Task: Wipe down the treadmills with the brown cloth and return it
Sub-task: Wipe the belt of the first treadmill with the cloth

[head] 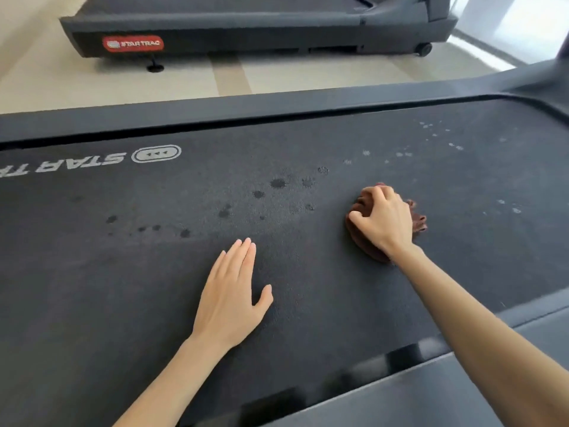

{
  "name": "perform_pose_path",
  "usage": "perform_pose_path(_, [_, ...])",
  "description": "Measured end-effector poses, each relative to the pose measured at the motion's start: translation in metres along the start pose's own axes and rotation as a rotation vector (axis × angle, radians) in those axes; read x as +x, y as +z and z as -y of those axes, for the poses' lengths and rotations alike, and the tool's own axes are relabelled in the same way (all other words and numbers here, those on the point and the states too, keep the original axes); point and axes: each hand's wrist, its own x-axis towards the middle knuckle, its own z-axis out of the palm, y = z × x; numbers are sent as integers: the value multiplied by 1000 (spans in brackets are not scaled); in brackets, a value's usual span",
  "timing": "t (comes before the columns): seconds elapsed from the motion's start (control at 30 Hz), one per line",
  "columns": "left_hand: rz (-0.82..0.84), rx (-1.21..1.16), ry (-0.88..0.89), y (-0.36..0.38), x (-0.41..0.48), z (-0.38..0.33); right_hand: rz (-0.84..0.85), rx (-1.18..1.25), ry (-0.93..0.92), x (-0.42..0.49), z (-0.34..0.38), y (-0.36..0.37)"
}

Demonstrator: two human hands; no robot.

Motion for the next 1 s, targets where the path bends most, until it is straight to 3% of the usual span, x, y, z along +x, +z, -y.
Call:
perform_pose_path(0.17, [27, -30, 7, 0, -1, 2, 248, 74, -444, -30, 85, 21])
perform_pose_path(0.3, [52, -18, 43, -1, -2, 5, 336, 139, -540, -51, 76, 8])
perform_pose_path(0.37, [49, -27, 51, -2, -3, 6, 318, 122, -451, -63, 35, -10])
perform_pose_path(0.5, [58, -6, 93, -4, -5, 6, 148, 25, 38, -86, -66, -59])
perform_pose_path(0.6, [69, 27, 156, -7, -6, 0, 24, -52, 288, -99, -82, -64])
perform_pose_path(0.87, [95, -70, 302, -4, 29, -16, 105, -35, -216, -154, 31, -26])
perform_pose_path(1.0, [142, -23, 372, 5, 33, -27, 205, -21, -379, -154, 15, -34])
